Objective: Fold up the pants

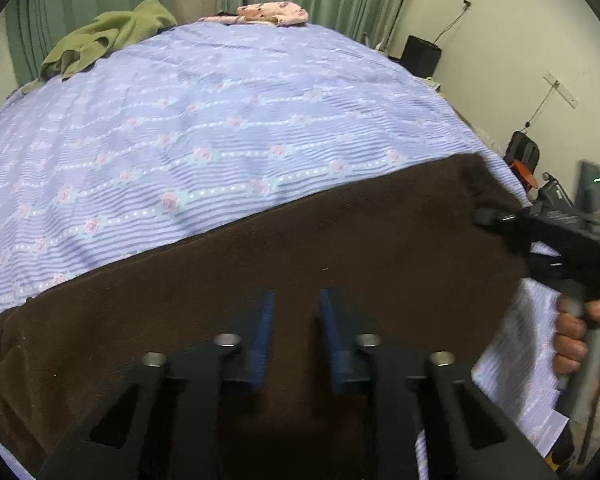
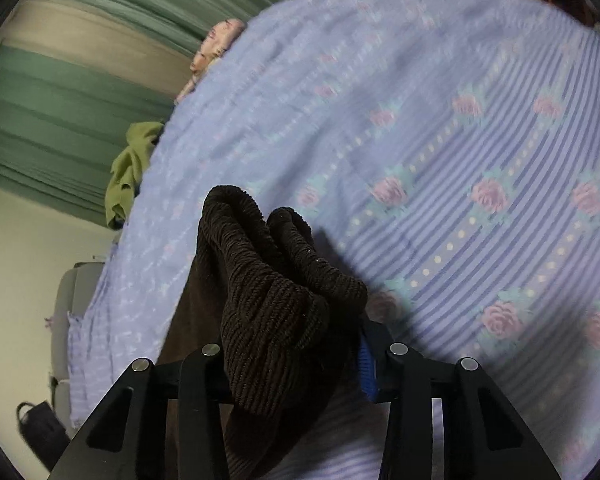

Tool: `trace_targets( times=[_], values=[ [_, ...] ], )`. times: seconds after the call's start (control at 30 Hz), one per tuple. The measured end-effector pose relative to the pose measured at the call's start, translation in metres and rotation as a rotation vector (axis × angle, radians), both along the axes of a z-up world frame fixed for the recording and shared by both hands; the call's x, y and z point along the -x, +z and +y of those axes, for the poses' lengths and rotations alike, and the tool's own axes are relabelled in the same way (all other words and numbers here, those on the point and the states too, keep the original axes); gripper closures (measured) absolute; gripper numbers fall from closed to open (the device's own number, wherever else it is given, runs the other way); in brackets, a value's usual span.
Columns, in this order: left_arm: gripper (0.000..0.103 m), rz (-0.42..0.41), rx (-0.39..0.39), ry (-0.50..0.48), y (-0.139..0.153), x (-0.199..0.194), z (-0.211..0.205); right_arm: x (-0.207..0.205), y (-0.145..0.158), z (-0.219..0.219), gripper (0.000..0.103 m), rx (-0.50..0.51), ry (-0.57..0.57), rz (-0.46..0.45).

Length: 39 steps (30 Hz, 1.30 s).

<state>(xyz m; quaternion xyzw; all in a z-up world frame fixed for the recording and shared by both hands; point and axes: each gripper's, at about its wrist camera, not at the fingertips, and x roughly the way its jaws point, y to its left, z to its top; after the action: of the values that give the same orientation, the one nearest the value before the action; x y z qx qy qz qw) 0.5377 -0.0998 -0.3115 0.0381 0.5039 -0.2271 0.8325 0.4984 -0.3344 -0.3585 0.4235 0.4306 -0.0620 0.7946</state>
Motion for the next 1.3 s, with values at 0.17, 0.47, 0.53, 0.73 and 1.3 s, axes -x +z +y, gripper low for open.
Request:
trace_targets(
  times=[0.17, 0.47, 0.53, 0.73, 1.3],
  values=[
    [0.096, 0.051, -0.035, 0.03, -0.022, -0.006, 0.005, 0.008, 0.039, 0.014, 0.061, 0.118, 0.029, -0.034],
    [0.098, 0.16, -0.001, 0.052, -0.044, -0.02, 0.009, 0.008, 0.082, 0.04, 0.061, 0.254, 0.104, -0.058],
    [0.096, 0.178, 0.011, 0.075, -0.032, -0.022, 0.015, 0.009, 0.091, 0.047, 0.061, 0.279, 0.111, -0.057],
    [0.056, 0.124, 0.072, 0.174, 0.048, -0.01, 0.056, 0.013, 0.133, 0.079, 0.061, 0.384, 0.142, -0.087],
    [0.039, 0.051, 0.107, 0.409, 0.161, 0.052, 0.232, -0.001, 0.223, 0.259, 0.061, 0.649, 0.383, -0.12]
  ],
)
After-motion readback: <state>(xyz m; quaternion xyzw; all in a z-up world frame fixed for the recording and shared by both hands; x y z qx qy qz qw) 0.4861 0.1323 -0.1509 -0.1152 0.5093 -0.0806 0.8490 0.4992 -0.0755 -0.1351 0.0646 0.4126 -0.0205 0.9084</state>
